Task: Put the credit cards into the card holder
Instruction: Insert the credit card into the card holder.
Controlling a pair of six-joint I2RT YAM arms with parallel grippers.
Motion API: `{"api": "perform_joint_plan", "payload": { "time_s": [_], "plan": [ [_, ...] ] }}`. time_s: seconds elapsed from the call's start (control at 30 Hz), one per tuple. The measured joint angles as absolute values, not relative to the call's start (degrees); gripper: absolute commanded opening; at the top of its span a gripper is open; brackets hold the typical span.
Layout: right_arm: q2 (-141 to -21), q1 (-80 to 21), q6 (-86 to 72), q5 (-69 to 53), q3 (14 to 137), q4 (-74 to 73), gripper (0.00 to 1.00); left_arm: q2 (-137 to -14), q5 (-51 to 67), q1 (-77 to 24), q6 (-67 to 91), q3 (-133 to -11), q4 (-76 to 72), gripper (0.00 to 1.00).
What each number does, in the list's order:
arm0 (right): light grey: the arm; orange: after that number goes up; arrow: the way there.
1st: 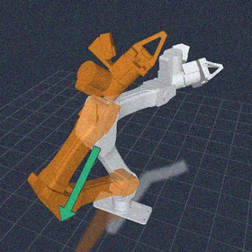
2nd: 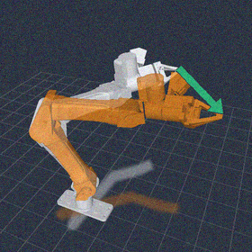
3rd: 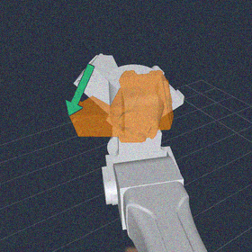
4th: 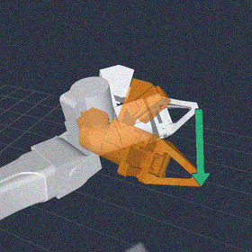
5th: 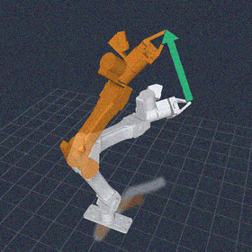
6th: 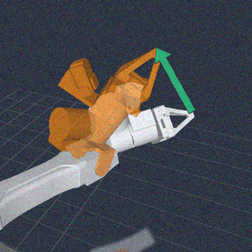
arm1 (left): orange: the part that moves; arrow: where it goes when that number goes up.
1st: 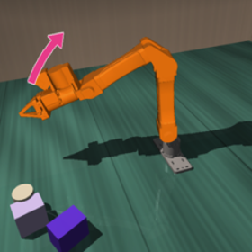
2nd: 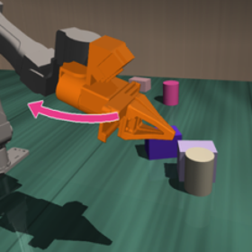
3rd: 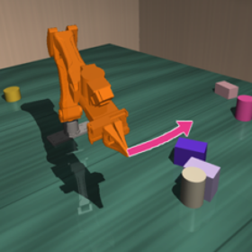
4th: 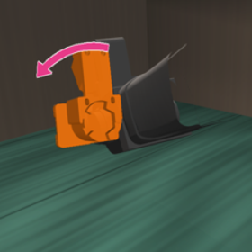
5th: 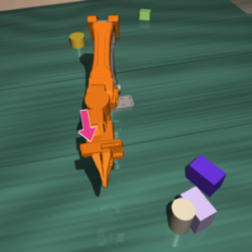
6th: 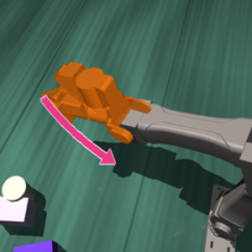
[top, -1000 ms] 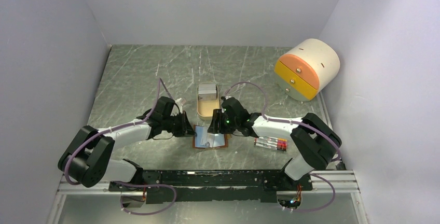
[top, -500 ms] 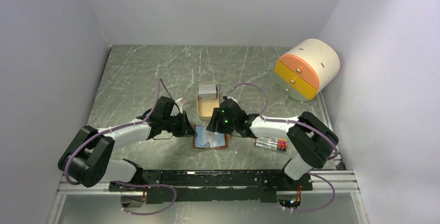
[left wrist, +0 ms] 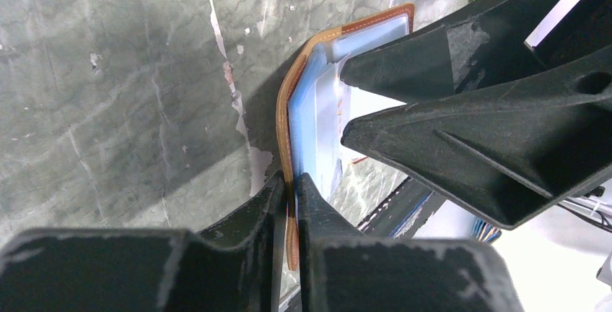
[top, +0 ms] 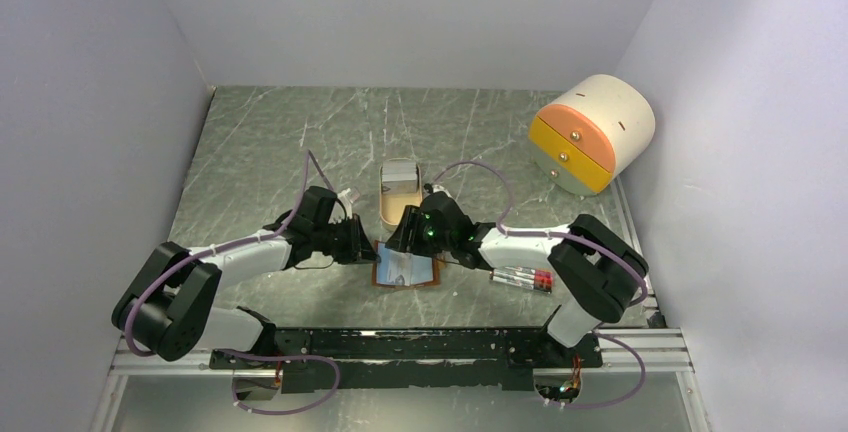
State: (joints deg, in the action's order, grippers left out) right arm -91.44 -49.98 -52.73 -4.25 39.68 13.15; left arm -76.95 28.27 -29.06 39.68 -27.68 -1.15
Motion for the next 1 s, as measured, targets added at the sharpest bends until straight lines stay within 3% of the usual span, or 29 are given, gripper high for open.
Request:
{"api": "perform_joint_plan", "payload": {
  "time_s": [0.13, 0.23, 0.6, 1.0],
  "plan": [
    [-91.42, -50.0, -52.82, -4.1, 39.75, 13.23, 0.56, -77.03, 28.47, -29.06, 39.75, -27.68, -1.15, 0.16],
    [-90.3, -50.0, -52.82, -2.66, 39.81, 10.04, 0.57, -77.06, 28.64, -29.06, 39.77, -27.68, -1.13, 0.09],
    [-85.89, -53.39, -58.92, 2.72, 35.92, 4.89, 0.58, -77.06, 30.11, -29.08, 40.91, -27.68, -1.5, 0.09],
    [-89.32, -54.89, -63.83, 3.18, 34.92, 13.13, 0.57, -78.78, 30.46, -29.02, 41.41, -27.05, -2.79, 0.09]
  ]
}}
